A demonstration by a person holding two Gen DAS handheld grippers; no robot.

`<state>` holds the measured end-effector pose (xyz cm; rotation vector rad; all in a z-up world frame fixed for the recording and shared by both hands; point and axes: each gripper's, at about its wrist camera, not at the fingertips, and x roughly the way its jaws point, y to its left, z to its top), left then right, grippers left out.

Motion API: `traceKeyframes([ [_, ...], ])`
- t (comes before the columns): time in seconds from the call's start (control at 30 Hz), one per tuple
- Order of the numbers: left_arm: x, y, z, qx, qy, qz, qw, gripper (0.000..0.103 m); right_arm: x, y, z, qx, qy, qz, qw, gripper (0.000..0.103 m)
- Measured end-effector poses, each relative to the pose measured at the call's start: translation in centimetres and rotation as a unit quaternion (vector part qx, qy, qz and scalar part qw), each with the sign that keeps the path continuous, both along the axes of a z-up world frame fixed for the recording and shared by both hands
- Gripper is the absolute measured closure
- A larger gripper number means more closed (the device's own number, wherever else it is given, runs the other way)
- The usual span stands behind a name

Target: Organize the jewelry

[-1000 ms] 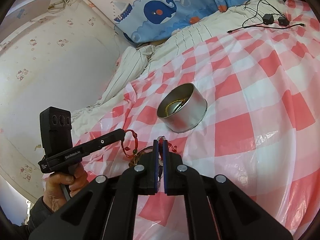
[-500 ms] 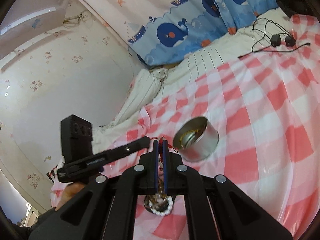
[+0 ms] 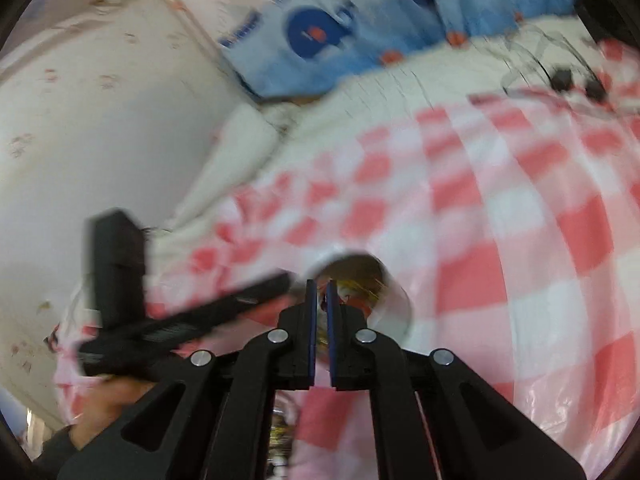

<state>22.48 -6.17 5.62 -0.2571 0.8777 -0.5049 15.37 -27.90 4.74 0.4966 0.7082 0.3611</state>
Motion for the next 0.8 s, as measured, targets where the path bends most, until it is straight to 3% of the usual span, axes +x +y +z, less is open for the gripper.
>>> traceKeyframes([
  [0.07,-0.7,1.2,0.5,0.004,-0.007,0.015,0.9999,0.04,-1.1,-0.4,0.0,-0.007,-0.004,-0.006,1.0,0.092],
  [0.17,-2.7,2.6,1.1,0.014,-0.017,0.02,0.9996,0.036,-3.4,-1.5,-0.7,0.004,0.001,-0.018,1.0,0.077],
  [0.33,-7.1,3.6,0.9,0.063,-0.016,0.009,0.9978,0.03,-7.2,-2.2,-2.9,0.035,0.036,-0.023,0.998,0.075],
  [0.5,-10.8,4.1,-0.1,0.109,-0.008,-0.006,0.994,0.029,-11.5,-0.2,-3.7,0.038,0.038,-0.01,0.999,0.064],
  [0.63,-11.4,4.4,-0.4,0.11,-0.009,-0.004,0.9939,0.029,-13.2,1.9,-5.5,0.035,0.062,0.006,0.997,0.062],
  [0.8,-11.0,2.7,-1.0,0.13,-0.008,-0.022,0.9912,0.029,-13.3,3.2,-5.6,0.008,0.058,0.014,0.998,0.053],
])
